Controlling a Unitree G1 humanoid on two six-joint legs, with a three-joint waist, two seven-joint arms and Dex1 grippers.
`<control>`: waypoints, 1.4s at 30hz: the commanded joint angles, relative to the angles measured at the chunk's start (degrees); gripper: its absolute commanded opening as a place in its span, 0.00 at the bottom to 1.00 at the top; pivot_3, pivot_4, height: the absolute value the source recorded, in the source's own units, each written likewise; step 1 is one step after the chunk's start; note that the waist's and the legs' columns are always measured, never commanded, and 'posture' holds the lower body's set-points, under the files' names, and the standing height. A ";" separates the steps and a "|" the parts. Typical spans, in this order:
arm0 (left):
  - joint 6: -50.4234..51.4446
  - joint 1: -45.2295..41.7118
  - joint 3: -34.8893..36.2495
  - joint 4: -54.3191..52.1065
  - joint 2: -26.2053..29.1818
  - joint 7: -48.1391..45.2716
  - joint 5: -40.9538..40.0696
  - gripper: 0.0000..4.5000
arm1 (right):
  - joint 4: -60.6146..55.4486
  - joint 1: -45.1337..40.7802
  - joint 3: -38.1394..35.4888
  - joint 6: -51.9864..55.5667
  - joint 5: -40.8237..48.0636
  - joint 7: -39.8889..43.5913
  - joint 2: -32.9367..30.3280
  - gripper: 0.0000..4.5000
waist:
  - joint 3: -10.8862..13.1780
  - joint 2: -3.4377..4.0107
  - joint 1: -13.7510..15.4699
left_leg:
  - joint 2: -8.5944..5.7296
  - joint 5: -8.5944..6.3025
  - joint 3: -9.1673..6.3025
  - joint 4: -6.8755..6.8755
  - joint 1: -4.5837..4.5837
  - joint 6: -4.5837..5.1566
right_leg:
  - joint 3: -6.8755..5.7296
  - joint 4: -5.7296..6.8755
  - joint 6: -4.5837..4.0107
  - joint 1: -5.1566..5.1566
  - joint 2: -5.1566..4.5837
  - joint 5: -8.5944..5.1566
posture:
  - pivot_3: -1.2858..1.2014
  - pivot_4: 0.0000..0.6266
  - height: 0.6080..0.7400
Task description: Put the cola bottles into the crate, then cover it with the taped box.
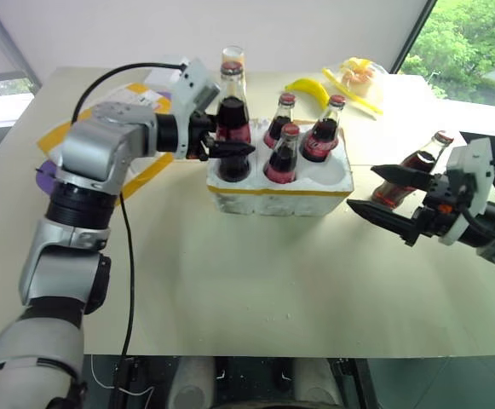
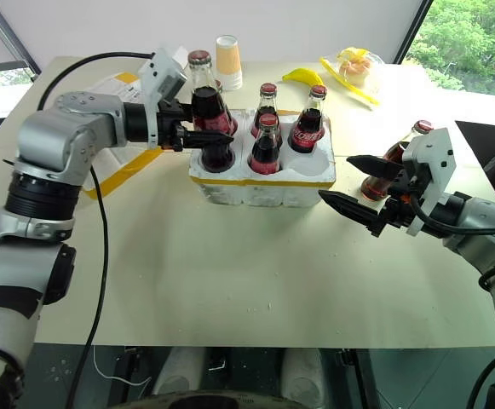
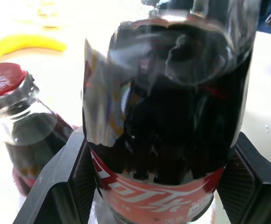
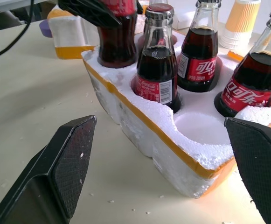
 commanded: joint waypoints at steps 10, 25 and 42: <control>-8.29 6.66 0.27 2.07 -2.64 2.59 5.83 0.73 | -1.41 -0.31 -2.00 -0.36 1.29 -0.69 -0.08 1.00 | -0.01 0.01 -0.05 | 0.01 -0.01 -0.09 0.00 0.02 0.02 | 0.01 0.01 -0.01 0.00 -0.01 0.00 | 0.52 0.24 1.00; 12.83 21.95 21.75 -27.98 12.17 -5.17 -20.84 0.99 | -2.26 5.34 -6.22 0.49 0.83 -5.95 2.44 1.00 | -0.06 0.08 -0.23 | 0.10 -0.01 -0.14 -0.04 0.07 0.02 | 0.03 0.04 -0.01 0.01 -0.01 0.00 | 0.52 0.24 1.00; 9.77 30.29 19.47 -37.41 10.81 2.42 -23.23 0.99 | 4.72 5.23 -9.60 1.13 -5.52 -28.03 13.45 1.00 | -0.11 0.17 -0.20 | 0.00 0.00 -0.18 -0.02 0.14 -0.01 | 0.08 0.04 -0.03 0.15 0.05 -0.01 | 0.52 0.24 1.00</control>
